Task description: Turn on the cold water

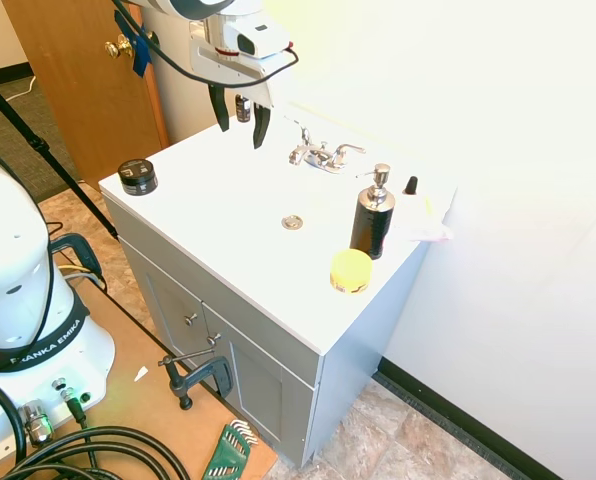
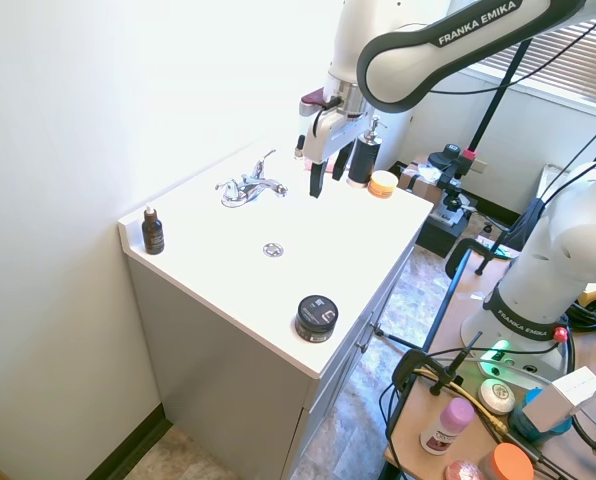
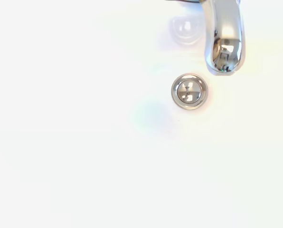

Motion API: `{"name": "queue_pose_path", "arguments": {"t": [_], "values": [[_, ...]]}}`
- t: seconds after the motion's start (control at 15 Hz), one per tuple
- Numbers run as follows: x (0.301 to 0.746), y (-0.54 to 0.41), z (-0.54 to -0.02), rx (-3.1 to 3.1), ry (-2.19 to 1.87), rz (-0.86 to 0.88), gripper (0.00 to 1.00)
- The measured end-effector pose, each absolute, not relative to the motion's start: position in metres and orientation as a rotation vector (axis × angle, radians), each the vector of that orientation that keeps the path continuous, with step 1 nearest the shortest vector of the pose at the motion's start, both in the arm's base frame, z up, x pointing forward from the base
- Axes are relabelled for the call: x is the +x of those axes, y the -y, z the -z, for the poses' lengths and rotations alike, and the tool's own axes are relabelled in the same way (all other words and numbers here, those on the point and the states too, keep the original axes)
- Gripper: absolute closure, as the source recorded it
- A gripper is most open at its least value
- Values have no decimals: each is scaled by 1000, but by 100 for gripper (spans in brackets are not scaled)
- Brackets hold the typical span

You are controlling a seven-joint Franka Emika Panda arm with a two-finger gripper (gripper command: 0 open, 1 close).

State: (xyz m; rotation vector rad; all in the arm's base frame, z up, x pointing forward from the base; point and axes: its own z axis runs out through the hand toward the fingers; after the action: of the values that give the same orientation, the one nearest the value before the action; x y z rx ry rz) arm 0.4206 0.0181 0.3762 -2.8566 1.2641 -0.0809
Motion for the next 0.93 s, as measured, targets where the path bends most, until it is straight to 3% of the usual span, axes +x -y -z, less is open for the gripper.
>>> {"name": "queue_pose_path", "arguments": {"t": [0.33,0.6,0.93], "values": [[434,-17,-389,-2816,-1306,138,0],[480,-5,-401,-2753,-1468,246,0],[542,14,-365,-2717,-1694,473,0]]}}
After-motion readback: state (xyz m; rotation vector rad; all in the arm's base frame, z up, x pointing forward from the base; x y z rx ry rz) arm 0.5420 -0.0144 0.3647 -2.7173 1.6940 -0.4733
